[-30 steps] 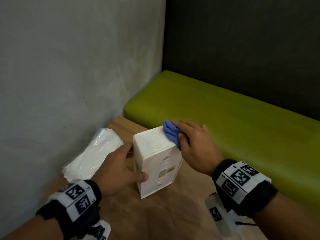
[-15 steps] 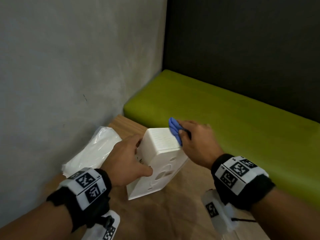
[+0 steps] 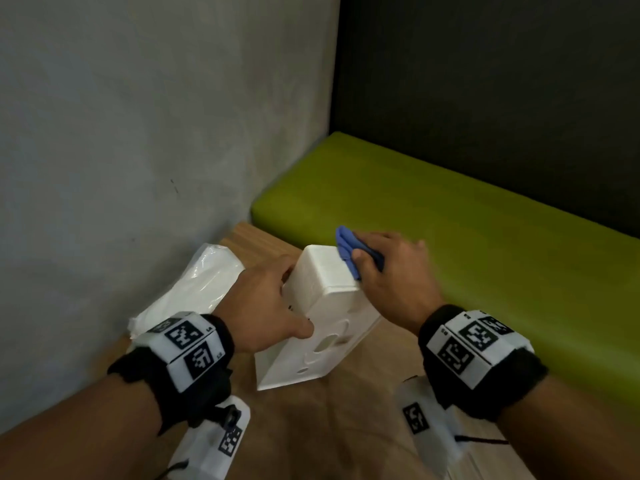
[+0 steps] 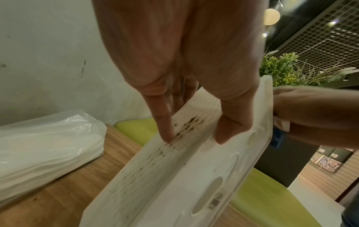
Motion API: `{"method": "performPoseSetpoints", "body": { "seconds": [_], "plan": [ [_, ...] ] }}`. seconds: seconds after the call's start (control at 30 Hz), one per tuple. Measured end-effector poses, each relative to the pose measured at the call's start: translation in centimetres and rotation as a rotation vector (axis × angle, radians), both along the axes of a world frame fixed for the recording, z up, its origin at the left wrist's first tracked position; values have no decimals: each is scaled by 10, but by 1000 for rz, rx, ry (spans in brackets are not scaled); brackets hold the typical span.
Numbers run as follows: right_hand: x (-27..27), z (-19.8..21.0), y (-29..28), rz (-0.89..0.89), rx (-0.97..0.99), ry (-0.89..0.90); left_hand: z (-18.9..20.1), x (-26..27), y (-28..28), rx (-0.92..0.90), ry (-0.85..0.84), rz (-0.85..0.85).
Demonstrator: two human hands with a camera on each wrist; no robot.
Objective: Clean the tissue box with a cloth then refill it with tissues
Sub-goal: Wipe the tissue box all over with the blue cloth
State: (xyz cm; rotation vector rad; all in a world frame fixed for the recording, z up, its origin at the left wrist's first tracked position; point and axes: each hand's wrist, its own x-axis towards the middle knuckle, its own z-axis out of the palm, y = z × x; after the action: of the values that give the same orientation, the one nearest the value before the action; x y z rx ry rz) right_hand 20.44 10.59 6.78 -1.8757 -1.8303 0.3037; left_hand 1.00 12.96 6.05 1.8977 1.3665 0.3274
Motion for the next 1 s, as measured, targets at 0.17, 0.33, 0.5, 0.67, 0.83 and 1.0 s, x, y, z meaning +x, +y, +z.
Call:
{"method": "performPoseSetpoints", "body": {
  "seconds": [0.17, 0.33, 0.5, 0.67, 0.83, 1.0],
  "plan": [
    [-30, 10, -1, 135, 71, 11, 5, 7, 3, 19, 40, -21],
    [13, -16, 4, -120, -112, 99, 5, 5, 6, 57, 92, -61],
    [-10, -8, 5, -121, -31, 79, 7, 15, 11, 81, 117, -69],
    [-21, -3, 1, -18, 53, 22, 9, 16, 10, 119, 119, -52],
    [2, -11, -8, -148, -93, 188, 5, 23, 6, 170, 219, -109],
    [-14, -6, -13, 27, 50, 67, 6, 30, 5, 151, 198, -89]
  ]
}}
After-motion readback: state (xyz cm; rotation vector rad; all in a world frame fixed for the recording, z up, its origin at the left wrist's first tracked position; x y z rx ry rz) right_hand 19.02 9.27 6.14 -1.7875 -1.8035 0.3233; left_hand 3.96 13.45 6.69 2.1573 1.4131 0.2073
